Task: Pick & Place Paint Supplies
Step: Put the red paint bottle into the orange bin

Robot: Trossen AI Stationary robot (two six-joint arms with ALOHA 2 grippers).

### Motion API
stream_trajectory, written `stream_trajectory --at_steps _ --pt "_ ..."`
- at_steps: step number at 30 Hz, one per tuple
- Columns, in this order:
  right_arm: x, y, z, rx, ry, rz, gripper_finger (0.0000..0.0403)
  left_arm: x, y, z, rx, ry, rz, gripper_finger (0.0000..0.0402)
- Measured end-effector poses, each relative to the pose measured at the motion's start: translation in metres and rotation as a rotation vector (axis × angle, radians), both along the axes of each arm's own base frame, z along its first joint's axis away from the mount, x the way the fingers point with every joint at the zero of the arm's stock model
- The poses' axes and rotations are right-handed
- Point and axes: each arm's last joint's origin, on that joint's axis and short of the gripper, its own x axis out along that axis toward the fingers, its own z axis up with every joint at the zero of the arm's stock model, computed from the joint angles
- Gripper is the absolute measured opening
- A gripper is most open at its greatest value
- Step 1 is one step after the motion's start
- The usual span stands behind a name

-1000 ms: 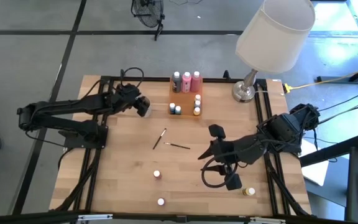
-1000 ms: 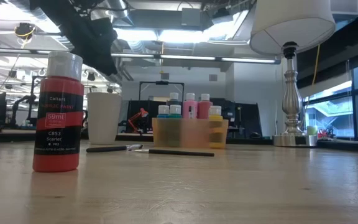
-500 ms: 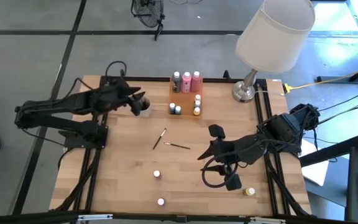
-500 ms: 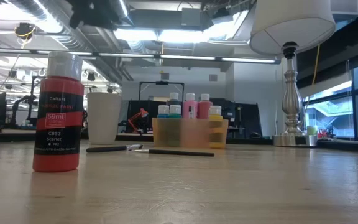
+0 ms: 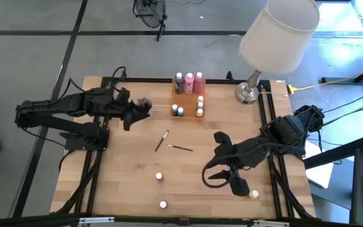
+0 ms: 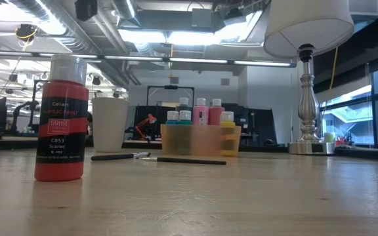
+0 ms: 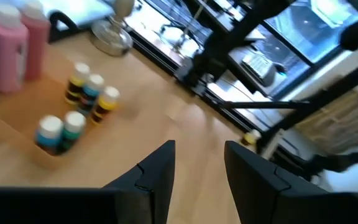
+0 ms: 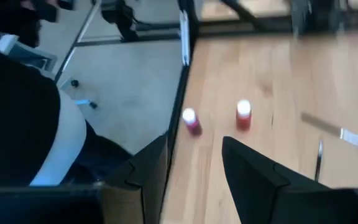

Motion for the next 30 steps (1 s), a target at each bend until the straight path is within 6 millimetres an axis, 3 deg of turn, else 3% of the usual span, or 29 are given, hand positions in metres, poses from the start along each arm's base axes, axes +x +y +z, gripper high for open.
stream_trajectory --at_steps 11,21,30 --pt "-0.033 -0.008 -0.029 0.091 0.555 -0.35 0.0188 0.0 -0.024 0.0 -0.083 -0.007 -0.064 0.0139" --pt "-0.042 0.021 -0.047 0.169 0.696 -0.453 0.0277 0.0 -0.041 -0.003 -0.084 0.005 -0.033 0.0139" --pt "-0.048 0.048 -0.075 0.218 0.762 -0.617 0.0295 0.011 -0.064 -0.012 -0.06 0.068 -0.194 0.0139"
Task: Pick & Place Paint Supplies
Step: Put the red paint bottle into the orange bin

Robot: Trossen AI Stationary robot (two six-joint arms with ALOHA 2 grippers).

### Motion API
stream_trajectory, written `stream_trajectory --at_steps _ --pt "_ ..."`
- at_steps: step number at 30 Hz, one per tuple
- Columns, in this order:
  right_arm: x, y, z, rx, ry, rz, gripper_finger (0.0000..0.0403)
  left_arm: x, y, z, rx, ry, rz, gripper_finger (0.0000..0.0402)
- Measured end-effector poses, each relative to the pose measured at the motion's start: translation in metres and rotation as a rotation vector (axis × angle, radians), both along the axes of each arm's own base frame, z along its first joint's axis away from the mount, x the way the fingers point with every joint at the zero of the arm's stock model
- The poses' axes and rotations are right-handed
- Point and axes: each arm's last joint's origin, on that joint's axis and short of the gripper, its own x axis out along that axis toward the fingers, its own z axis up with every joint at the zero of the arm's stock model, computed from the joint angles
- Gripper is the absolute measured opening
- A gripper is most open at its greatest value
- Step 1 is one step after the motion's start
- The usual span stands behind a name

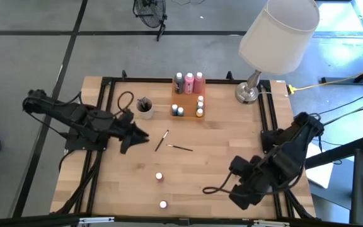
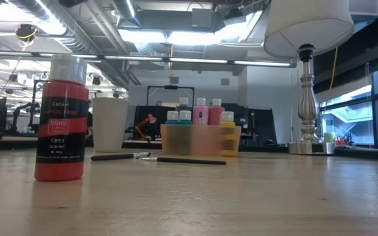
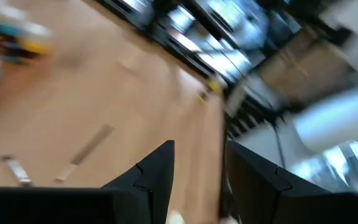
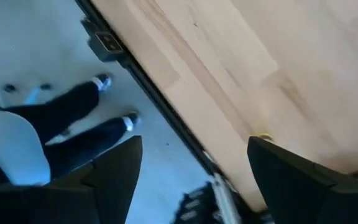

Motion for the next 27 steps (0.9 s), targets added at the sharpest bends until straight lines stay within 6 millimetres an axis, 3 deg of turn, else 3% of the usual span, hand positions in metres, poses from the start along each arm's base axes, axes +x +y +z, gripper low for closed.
stream_trajectory --at_steps 4,9,14,19,23,27 --pt "0.009 0.009 -0.007 0.031 -0.091 -0.065 0.0295 -0.002 -0.018 0.001 0.026 -0.025 -0.256 0.0139" --pt "0.023 0.009 -0.007 0.022 -0.2 -0.109 0.0296 -0.007 -0.035 0.014 0.01 -0.124 -0.373 0.0139" --pt "0.037 0.005 -0.008 0.03 -0.255 -0.129 0.0296 -0.011 -0.047 0.048 0.017 -0.218 -0.446 0.0139" --pt "0.046 0.005 -0.009 0.041 -0.288 -0.119 0.0296 -0.006 -0.064 0.096 0.096 -0.328 -0.516 0.0139" --pt "0.048 0.006 -0.01 0.042 -0.29 -0.121 0.0296 0.003 -0.086 0.115 0.206 -0.24 -0.639 0.0139" --pt "0.047 0.007 -0.01 0.037 -0.291 -0.108 0.0296 0.015 -0.099 0.122 0.407 -0.059 -0.63 0.0139"
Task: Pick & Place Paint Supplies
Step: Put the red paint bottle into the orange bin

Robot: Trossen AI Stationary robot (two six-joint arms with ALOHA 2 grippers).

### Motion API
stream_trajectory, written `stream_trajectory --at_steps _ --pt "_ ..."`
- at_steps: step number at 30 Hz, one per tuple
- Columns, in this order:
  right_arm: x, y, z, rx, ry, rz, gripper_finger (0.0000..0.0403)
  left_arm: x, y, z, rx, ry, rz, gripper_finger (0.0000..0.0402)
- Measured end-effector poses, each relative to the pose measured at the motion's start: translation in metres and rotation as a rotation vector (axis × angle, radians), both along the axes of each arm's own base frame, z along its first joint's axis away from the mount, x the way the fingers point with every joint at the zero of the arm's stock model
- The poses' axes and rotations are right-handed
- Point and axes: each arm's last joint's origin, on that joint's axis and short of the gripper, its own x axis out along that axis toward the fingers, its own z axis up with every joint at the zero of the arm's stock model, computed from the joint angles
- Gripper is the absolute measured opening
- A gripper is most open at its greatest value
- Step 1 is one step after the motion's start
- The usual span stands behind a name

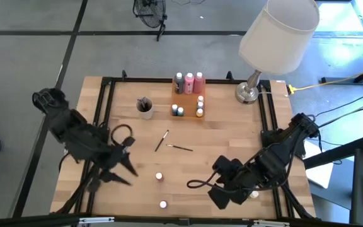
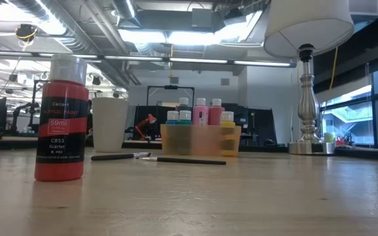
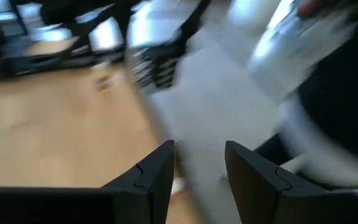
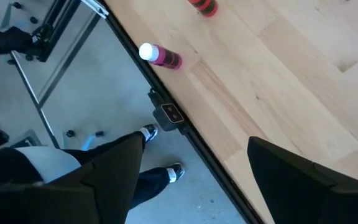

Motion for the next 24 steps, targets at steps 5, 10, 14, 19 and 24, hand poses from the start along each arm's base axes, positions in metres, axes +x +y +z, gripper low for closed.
stream_trajectory --at_steps 5,10,14,19,24 --pt "0.0 0.0 -0.001 -0.034 -0.008 0.051 0.0296 0.021 -0.01 -0.007 0.35 0.069 0.132 0.0139" --pt "0.0 0.0 -0.001 -0.074 -0.022 0.117 0.0296 0.044 -0.029 -0.024 0.389 0.104 0.12 0.0139" --pt "0.0 0.001 -0.001 -0.091 -0.024 0.173 0.0296 0.06 -0.036 -0.037 0.416 0.138 0.105 0.0139" --pt "-0.002 0.002 -0.001 -0.119 -0.036 0.222 0.0296 0.075 -0.029 -0.046 0.315 0.247 0.051 0.014" --pt "-0.001 0.003 -0.002 -0.139 -0.042 0.238 0.0296 0.08 -0.023 -0.047 0.21 0.318 0.029 0.016"
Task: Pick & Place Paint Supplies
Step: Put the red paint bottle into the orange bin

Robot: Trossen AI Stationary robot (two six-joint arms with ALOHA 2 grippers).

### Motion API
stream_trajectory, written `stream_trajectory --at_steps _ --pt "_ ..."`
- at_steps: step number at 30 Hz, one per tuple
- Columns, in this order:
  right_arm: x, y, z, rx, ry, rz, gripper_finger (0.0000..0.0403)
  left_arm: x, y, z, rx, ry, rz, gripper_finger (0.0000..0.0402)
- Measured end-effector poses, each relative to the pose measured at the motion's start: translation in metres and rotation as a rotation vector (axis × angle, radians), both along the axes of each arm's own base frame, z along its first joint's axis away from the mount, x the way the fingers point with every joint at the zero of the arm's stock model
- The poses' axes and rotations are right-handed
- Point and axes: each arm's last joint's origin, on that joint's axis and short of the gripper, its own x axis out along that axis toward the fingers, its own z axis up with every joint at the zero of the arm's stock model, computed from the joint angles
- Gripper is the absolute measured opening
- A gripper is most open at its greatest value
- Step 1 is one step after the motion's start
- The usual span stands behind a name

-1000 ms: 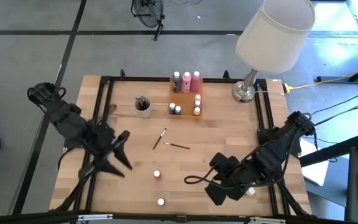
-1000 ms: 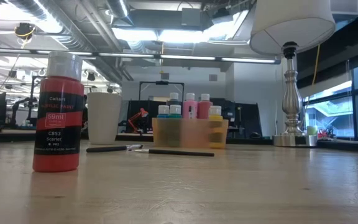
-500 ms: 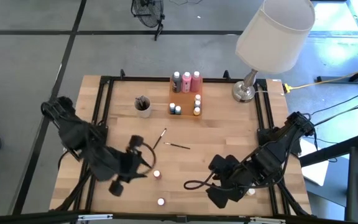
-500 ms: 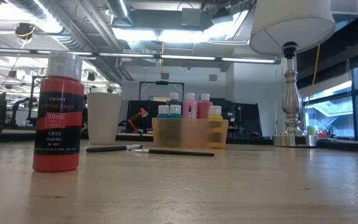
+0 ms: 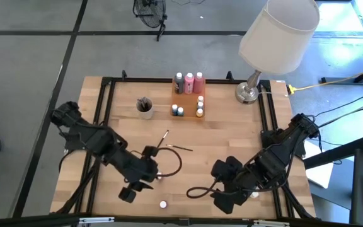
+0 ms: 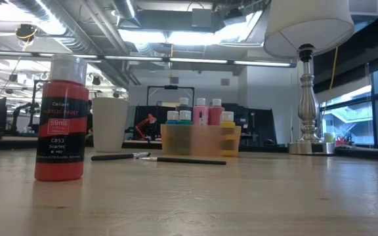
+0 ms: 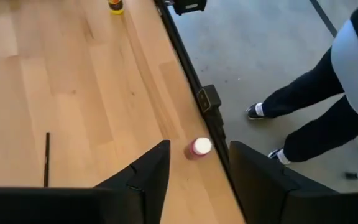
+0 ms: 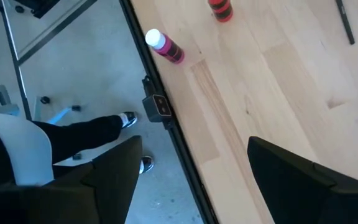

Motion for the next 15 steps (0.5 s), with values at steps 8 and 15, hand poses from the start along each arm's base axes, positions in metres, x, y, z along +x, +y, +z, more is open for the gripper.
stream_trajectory --at_steps 8,15 --pt "-0.0007 0.0004 -0.0003 -0.014 -0.004 0.003 0.0296 -0.0001 0.0014 -0.0014 0.03 0.0 -0.042 0.0227" --pt "-0.0019 0.0019 -0.0003 -0.013 -0.005 0.008 0.0296 0.0024 0.0031 -0.002 0.016 -0.001 0.025 0.0246"
